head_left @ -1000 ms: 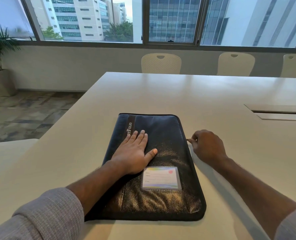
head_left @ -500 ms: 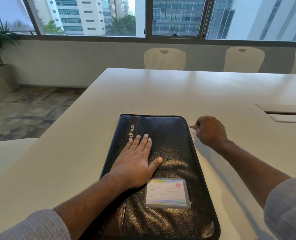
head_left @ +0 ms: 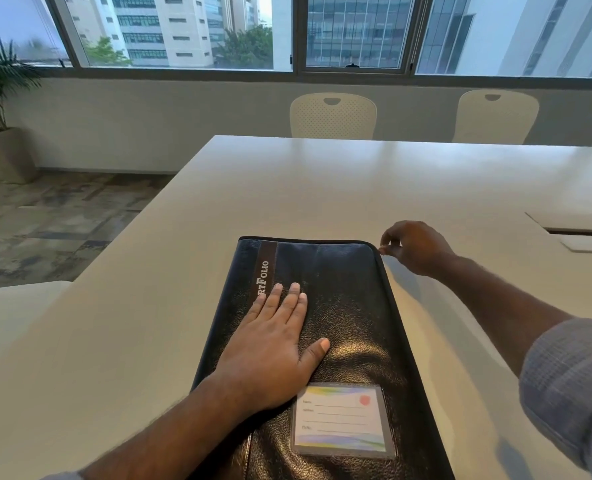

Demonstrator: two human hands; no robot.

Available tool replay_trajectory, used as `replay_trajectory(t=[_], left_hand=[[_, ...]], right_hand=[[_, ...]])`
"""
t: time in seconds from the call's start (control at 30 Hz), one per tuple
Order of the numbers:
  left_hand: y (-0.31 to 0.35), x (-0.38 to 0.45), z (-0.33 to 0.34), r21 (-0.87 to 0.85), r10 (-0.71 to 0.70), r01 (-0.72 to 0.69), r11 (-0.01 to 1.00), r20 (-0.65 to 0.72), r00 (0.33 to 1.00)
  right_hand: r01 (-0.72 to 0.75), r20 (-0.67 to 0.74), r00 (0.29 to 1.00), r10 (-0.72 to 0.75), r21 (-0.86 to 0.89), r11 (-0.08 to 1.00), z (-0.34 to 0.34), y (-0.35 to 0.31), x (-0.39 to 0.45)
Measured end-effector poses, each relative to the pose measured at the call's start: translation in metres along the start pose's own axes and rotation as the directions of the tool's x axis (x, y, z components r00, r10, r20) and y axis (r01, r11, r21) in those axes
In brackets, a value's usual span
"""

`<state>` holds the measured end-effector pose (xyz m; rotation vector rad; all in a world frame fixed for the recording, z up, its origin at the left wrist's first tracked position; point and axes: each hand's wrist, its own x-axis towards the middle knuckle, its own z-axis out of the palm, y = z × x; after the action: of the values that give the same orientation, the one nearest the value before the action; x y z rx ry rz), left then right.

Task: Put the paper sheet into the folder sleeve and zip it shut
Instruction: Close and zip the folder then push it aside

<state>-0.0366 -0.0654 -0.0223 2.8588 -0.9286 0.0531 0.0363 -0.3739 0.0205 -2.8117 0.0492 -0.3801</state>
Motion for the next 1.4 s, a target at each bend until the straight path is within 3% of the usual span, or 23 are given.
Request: replay_trajectory(t=[0.17, 0.33, 0.73, 1.03, 1.27, 1.4], left_hand=[[0.001, -0.001, 0.000, -0.015, -0.006, 0.005, 1.000, -0.013, 1.000], [0.002, -0.003, 0.001, -0.039, -0.006, 0.004, 0.999, -0.041, 0.999], [0.005, -0.004, -0.001, -0.030, 0.010, -0.011, 0.999, -0.013, 1.000], [0.008, -0.006, -0.005, -0.057, -0.015, 0.014, 0.998, -0.023, 1.000], [0.005, -0.004, -0.003, -0.033, 0.001, -0.001, 0.999, 0.004, 1.000], [0.005, -0.004, -0.004, -0.050, -0.001, 0.001, 0.999, 0.013, 1.000]], right_hand=[[0.031, -0.044, 0.999, -0.027, 0.101, 0.994, 0.008, 0.005, -0.014], [0.076, -0.144, 0.988, -0.062, 0.095, 0.993, 0.010, 0.014, -0.038], [0.002, -0.161, 0.987, 0.017, 0.119, 0.993, 0.013, 0.006, -0.028], [-0.039, -0.252, 0.965, 0.067, 0.111, 0.993, 0.017, 0.005, -0.056], [-0.094, -0.214, 0.970, 0.119, 0.122, 0.988, 0.017, -0.003, -0.022], [-0.056, -0.155, 0.985, 0.081, 0.158, 0.986, 0.013, 0.003, -0.013]])
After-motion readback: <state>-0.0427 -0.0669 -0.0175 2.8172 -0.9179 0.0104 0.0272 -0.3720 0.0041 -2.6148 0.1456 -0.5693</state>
